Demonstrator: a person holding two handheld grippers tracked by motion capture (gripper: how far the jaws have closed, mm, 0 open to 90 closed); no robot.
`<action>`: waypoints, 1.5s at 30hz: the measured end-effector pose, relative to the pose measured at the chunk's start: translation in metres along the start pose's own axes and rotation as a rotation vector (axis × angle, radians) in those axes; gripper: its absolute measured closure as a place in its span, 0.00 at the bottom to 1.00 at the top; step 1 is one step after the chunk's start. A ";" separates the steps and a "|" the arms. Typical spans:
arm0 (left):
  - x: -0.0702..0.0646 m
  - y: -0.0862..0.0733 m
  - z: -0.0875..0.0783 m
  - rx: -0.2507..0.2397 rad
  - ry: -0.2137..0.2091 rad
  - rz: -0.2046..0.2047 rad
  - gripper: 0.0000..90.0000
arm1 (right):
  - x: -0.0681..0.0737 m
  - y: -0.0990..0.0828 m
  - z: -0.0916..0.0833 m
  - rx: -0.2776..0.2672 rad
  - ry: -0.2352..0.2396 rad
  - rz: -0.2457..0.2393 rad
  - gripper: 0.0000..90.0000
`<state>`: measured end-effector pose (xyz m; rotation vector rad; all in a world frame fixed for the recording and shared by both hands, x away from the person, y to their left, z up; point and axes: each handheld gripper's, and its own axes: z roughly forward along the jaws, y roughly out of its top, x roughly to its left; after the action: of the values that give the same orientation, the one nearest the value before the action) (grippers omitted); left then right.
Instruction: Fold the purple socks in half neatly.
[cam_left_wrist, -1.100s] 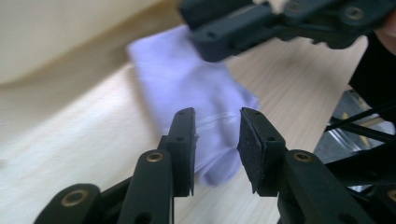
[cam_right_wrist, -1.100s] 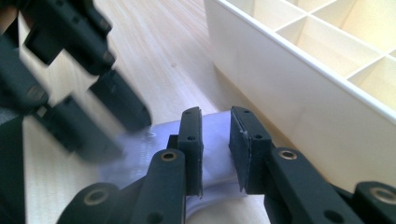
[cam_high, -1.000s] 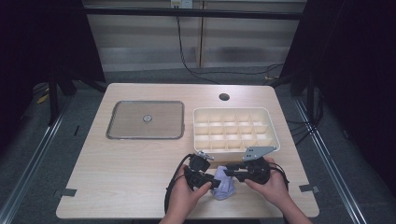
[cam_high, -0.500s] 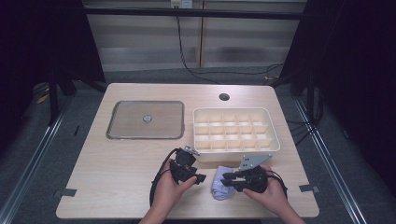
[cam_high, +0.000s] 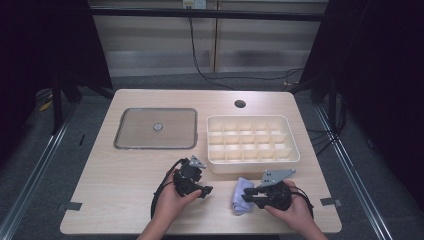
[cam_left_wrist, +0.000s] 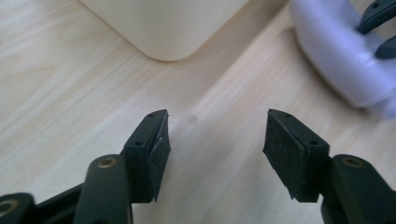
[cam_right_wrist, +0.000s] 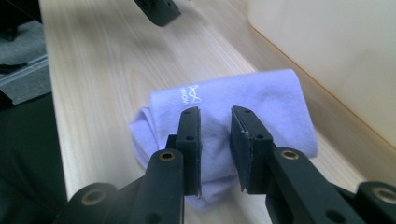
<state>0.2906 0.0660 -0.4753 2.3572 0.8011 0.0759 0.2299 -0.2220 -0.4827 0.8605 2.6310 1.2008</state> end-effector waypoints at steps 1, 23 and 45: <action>0.001 -0.001 0.001 -0.007 0.007 -0.005 0.42 | -0.001 -0.001 -0.001 0.007 -0.007 -0.001 0.82; 0.017 -0.023 0.007 -0.071 0.048 0.104 0.35 | 0.000 0.003 -0.007 0.028 0.011 -0.030 0.78; 0.015 -0.036 0.012 -0.181 0.059 0.110 0.25 | 0.004 0.010 -0.006 0.019 0.046 -0.060 0.77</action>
<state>0.2865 0.0897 -0.5083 2.2344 0.6621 0.2551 0.2289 -0.2183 -0.4706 0.7598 2.6880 1.1965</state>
